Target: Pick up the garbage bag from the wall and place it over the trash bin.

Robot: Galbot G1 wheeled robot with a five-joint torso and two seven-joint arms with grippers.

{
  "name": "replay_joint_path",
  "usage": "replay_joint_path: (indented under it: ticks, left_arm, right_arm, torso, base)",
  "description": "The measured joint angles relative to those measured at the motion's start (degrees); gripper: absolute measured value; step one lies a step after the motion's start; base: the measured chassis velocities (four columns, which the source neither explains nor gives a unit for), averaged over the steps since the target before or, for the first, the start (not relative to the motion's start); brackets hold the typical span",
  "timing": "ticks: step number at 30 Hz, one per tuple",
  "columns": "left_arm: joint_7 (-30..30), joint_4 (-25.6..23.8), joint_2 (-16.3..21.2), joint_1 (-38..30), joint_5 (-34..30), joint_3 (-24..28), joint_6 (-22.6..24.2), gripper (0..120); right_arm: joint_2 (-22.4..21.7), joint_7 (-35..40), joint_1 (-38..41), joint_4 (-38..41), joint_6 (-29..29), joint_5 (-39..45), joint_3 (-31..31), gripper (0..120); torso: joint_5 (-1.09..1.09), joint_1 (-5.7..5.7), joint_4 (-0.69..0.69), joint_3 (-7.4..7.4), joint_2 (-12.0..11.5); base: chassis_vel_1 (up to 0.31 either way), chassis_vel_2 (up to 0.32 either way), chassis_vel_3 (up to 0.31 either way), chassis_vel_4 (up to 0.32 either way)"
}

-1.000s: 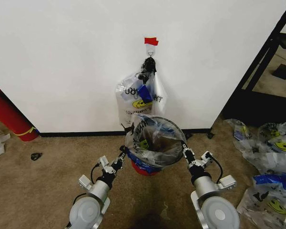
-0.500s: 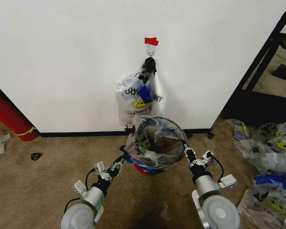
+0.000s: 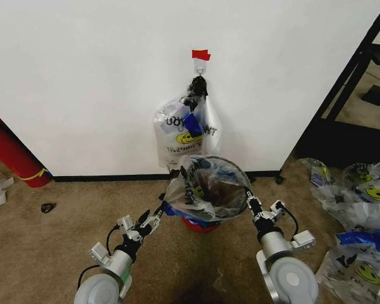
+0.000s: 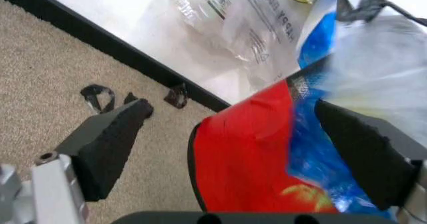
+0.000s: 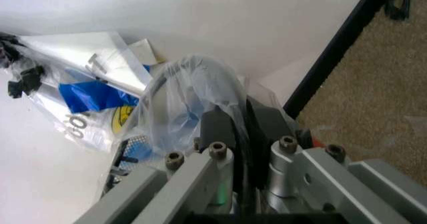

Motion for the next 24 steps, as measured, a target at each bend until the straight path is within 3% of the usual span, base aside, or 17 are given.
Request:
replay_joint_path:
  ticks: [9,15,18,21,23,24]
  left_arm:
    - [4.3,-1.4,1.1,1.9,2.3,0.8,0.3,100]
    - [1.8,-1.5,0.4,1.1,1.5,-0.1,-1.5,100]
    - [-0.8,-2.9,0.0,1.5,7.8,-0.9,-4.0,100]
    - [-2.9,-4.9,-0.3,2.4,18.3,-1.5,-7.5,100]
    - [-3.2,-5.3,-0.3,2.5,20.1,-1.6,-8.1,100]
    - [-3.9,-6.5,-0.4,3.3,24.8,-2.1,-9.7,100]
  right_arm:
    - [0.3,0.0,0.3,-0.3,0.0,0.1,0.0,1]
    - [0.7,0.0,0.1,-0.4,0.0,-0.7,-0.4,1]
    - [0.6,0.0,0.2,-1.5,-0.3,-1.9,-1.4,1]
    - [0.4,0.0,1.0,-2.8,-0.9,-2.9,-2.5,1]
    - [0.4,0.0,1.1,-3.1,-0.9,-3.0,-2.6,1]
    - [0.4,0.1,1.7,-4.0,-1.3,-3.5,-3.3,1]
  torso:
    - [0.00,0.00,0.00,0.00,0.0]
    - [0.00,0.00,-0.01,0.00,0.0]
    - [0.00,0.00,-0.01,0.00,0.0]
    - [0.00,0.00,0.00,0.00,0.0]
    - [0.00,0.00,0.00,0.00,0.0]
    - [0.00,0.00,-0.01,0.00,0.0]
  base:
    - [0.000,0.000,0.000,0.000]
    - [0.000,0.000,0.000,0.000]
    - [0.000,0.000,0.000,0.000]
    - [0.000,0.000,0.000,0.000]
    - [0.000,0.000,0.000,0.000]
    - [0.000,0.000,0.000,0.000]
